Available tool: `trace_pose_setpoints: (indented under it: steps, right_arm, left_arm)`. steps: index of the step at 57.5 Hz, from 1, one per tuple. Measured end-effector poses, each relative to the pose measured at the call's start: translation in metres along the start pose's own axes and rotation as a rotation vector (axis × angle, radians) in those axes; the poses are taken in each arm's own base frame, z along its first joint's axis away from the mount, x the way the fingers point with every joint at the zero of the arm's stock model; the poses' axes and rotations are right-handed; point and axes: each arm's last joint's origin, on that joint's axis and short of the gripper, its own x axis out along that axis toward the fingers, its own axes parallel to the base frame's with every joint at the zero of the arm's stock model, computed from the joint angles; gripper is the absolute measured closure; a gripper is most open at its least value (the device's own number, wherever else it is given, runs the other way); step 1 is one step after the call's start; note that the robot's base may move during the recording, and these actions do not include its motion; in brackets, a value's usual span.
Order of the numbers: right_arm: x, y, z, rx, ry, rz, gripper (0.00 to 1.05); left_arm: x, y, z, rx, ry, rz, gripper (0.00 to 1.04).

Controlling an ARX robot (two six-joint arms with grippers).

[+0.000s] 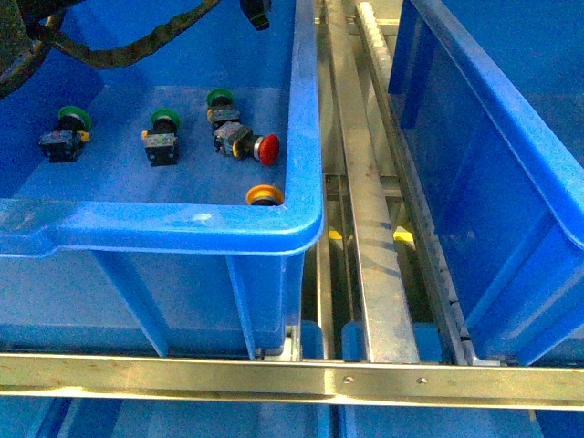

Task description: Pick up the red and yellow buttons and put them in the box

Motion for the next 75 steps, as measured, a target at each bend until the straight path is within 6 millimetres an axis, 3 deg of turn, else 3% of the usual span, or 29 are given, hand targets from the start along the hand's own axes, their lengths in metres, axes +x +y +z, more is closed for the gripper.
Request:
trace_pose_setpoints:
  steps: [14, 23, 32, 37, 41, 45, 50, 53, 57, 67, 75]
  right_arm:
    - [0.000, 0.000, 0.000, 0.000, 0.000, 0.000, 0.06]
    - [0.000, 0.000, 0.000, 0.000, 0.000, -0.002, 0.06]
    - [0.013, -0.015, 0.022, 0.228, -0.229, -0.458, 0.06]
    - [0.019, -0.026, 0.029, 0.369, -0.245, -0.525, 0.06]
    - [0.019, -0.032, 0.041, 0.518, -0.249, -0.474, 0.06]
    - [0.016, -0.033, 0.058, 0.838, -0.308, -0.405, 0.06]
    - [0.020, -0.020, 0.075, 1.198, -0.427, -0.237, 0.06]
    - [0.028, -0.006, 0.088, 1.304, -0.451, -0.077, 0.06]
    - [0.044, 0.009, 0.100, 1.360, -0.445, 0.068, 0.06]
    - [0.084, 0.026, 0.098, 1.364, -0.368, 0.101, 0.06]
    - [0.098, 0.034, 0.101, 1.382, -0.364, 0.161, 0.06]
  left_arm:
    - [0.001, 0.000, 0.000, -0.013, 0.021, -0.005, 0.73]
    - [0.014, 0.002, 0.010, 0.011, 0.035, -0.004, 0.73]
    - [0.021, -0.003, 0.018, 0.038, 0.030, -0.017, 0.73]
    - [0.022, -0.006, 0.020, 0.047, 0.031, -0.020, 0.73]
    - [0.022, -0.007, 0.020, 0.052, 0.031, -0.020, 0.73]
    - [0.022, -0.011, 0.020, 0.065, 0.035, -0.024, 0.73]
    - [0.022, -0.014, 0.019, 0.077, 0.042, -0.026, 0.73]
    - [0.022, -0.015, 0.017, 0.077, 0.046, -0.027, 0.73]
    - [0.023, -0.015, 0.015, 0.078, 0.050, -0.030, 0.73]
    - [0.024, -0.016, 0.014, 0.080, 0.043, -0.035, 0.73]
    - [0.026, -0.017, 0.012, 0.078, 0.047, -0.040, 0.73]
